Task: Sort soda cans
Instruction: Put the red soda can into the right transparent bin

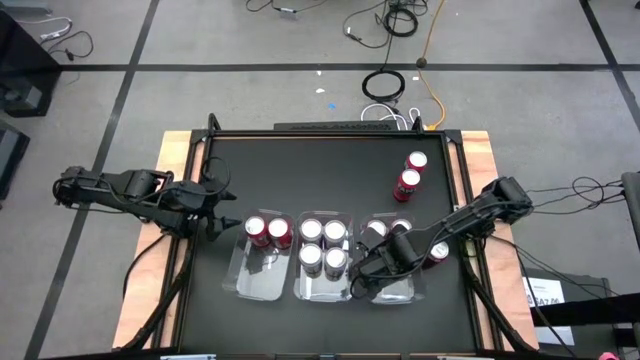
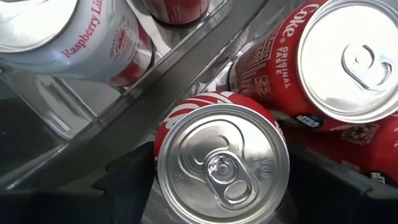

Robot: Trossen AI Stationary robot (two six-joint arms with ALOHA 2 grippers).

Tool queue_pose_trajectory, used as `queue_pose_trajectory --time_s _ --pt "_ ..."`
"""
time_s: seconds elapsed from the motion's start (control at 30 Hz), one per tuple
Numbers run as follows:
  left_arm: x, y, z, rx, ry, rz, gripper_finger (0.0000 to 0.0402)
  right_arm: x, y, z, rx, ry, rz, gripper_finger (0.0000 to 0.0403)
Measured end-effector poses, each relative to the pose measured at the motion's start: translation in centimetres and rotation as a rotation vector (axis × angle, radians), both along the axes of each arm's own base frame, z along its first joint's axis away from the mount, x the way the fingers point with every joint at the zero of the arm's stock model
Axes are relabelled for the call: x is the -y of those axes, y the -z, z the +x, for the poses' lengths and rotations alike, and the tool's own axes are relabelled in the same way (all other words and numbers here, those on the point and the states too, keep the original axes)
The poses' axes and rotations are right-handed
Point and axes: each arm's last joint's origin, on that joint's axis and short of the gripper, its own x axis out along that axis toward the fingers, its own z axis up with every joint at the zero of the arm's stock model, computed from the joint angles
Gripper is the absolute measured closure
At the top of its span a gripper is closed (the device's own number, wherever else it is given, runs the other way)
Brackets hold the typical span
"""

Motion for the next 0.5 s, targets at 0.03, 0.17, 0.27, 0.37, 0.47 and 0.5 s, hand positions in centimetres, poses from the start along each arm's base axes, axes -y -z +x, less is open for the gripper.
queue_pose_trajectory --time_s 0.03,0.17,0.27,0.37,0.47,0.5 --pt "0.0 0.0 0.0 0.001 0.0 0.0 0.0013 -0.01 0.0 0.01 0.001 0.0 0.001 0.0077" --pt "-0.01 -0.01 0.0 -0.002 0.023 0.029 0.0014 -0.04 0.0 0.06 0.005 0.0 0.006 0.0058" --pt "-0.01 -0.01 0.01 -0.007 0.071 0.079 0.0013 -0.11 0.01 0.01 -0.008 -0.003 0.031 0.0052" --pt "-0.01 -0.02 0.02 -0.008 0.087 0.095 0.0013 -0.16 -0.03 -0.07 -0.023 -0.005 0.061 0.0051" --pt "-0.01 -0.02 0.02 -0.009 0.092 0.1 0.0013 -0.13 -0.33 -0.23 -0.017 0.008 0.077 0.0051" --pt "-0.01 -0.02 0.02 -0.009 0.093 0.1 0.0013 -0.11 -0.43 -0.28 -0.016 0.011 0.079 0.0051"
